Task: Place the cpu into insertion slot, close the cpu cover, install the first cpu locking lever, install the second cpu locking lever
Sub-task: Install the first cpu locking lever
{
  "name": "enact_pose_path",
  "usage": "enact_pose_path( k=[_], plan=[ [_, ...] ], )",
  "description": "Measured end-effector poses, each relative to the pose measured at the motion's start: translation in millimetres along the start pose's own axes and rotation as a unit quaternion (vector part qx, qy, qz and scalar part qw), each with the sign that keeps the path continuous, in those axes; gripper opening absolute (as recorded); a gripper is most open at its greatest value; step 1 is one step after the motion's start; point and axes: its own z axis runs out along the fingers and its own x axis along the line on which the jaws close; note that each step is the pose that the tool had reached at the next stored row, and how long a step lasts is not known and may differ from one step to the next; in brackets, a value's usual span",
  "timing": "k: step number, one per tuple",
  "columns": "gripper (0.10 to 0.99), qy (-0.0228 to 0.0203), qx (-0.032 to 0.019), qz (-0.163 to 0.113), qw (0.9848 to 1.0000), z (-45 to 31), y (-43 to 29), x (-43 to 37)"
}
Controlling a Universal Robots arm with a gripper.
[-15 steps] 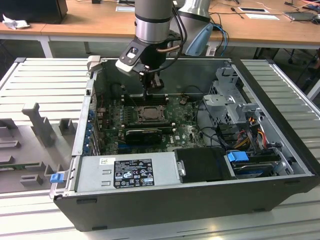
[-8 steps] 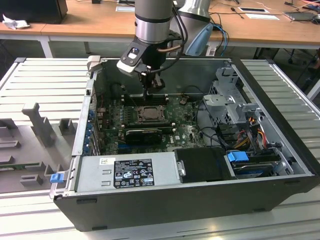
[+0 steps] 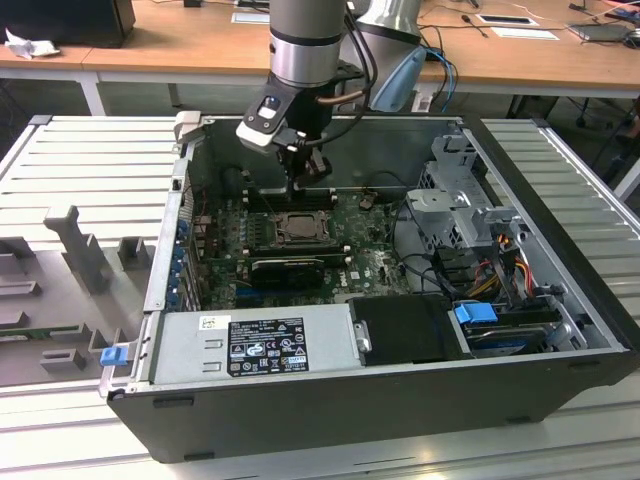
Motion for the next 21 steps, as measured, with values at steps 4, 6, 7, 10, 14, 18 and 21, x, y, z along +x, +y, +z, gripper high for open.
enact_pose_path(
  k=[4, 6, 7, 10, 14, 18, 21],
  plan=[
    [0.106, -0.0013, -0.001, -0.048, 0.9989, 0.0, 0.0, 0.0],
    [0.106, -0.0027, -0.0035, -0.062, 0.9981, 0.0, 0.0, 0.0],
    [0.106, -0.0032, -0.0043, -0.064, 0.9979, 0.0, -0.2, 0.1],
    [0.106, -0.0048, -0.0069, -0.092, 0.9957, 0.3, -1.4, -0.1],
    [0.106, -0.0053, -0.0073, -0.145, 0.9894, 0.4, -1.5, -0.1],
    [0.106, -0.0065, -0.0083, -0.206, 0.9785, 0.6, -1.5, -0.1],
    [0.106, -0.007, -0.0088, -0.251, 0.9679, 1.0, -1.5, -0.1]
  ],
)
